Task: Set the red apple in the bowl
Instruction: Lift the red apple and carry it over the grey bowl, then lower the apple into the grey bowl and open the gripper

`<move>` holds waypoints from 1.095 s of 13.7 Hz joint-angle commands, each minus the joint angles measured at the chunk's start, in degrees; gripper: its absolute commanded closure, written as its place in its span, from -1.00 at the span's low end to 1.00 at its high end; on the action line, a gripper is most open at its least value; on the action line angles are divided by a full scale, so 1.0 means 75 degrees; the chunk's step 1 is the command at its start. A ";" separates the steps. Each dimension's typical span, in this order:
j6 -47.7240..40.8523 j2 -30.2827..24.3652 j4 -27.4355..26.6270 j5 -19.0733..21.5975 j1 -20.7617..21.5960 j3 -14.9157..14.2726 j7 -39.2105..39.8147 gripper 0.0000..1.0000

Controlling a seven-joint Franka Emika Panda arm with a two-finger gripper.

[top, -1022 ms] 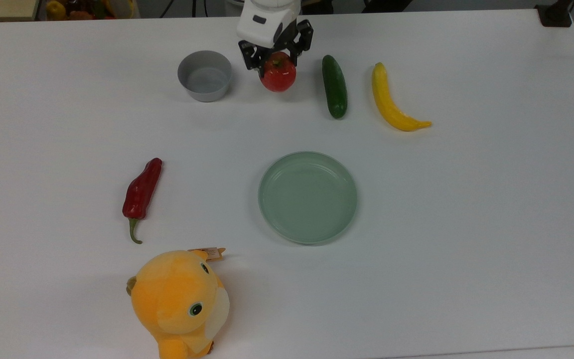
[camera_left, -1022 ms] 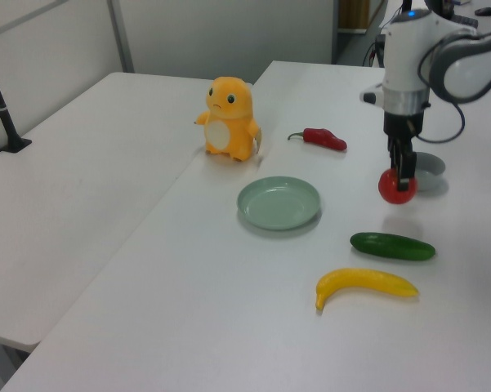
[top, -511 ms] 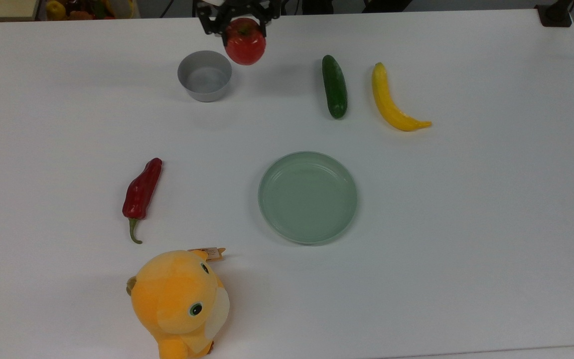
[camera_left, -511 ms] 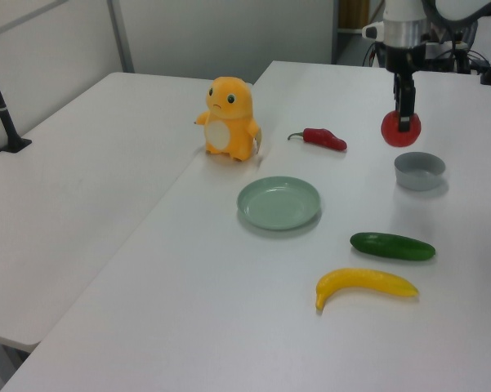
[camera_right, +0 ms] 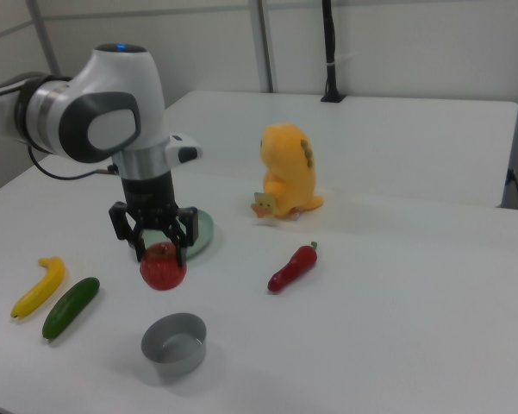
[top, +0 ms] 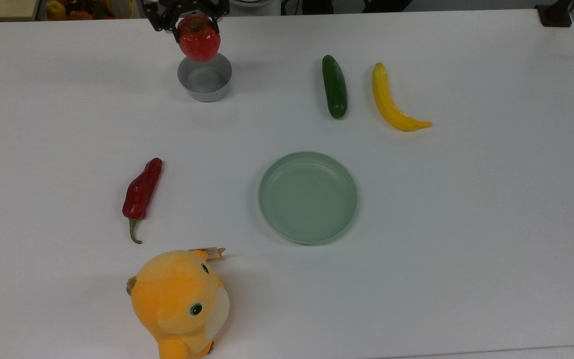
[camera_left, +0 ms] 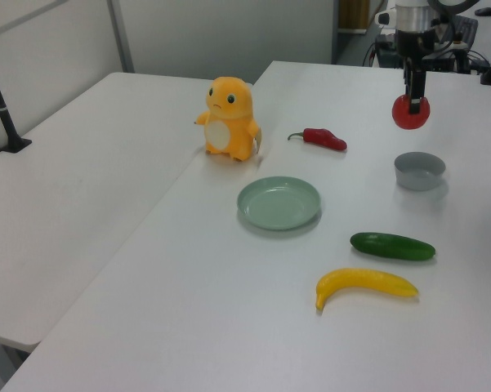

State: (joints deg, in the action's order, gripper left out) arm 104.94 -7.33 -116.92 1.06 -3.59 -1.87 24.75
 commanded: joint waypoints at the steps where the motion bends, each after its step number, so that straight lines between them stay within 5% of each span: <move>1: 0.0560 -0.0452 -0.1026 -0.0106 -0.0084 -0.0055 0.0368 0.26; 8: 0.3371 -0.0394 -0.2901 -0.0106 -0.0178 -0.0055 0.0392 0.25; 13: 0.3937 -0.0125 -0.3173 -0.0117 -0.0178 -0.0055 0.0392 0.23; 15: 0.3915 -0.0089 -0.3161 -0.0106 -0.0189 -0.0055 0.0392 -0.07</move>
State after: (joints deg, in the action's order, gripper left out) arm 132.64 -7.88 -139.64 1.04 -4.68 -2.17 26.56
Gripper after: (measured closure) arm 0.282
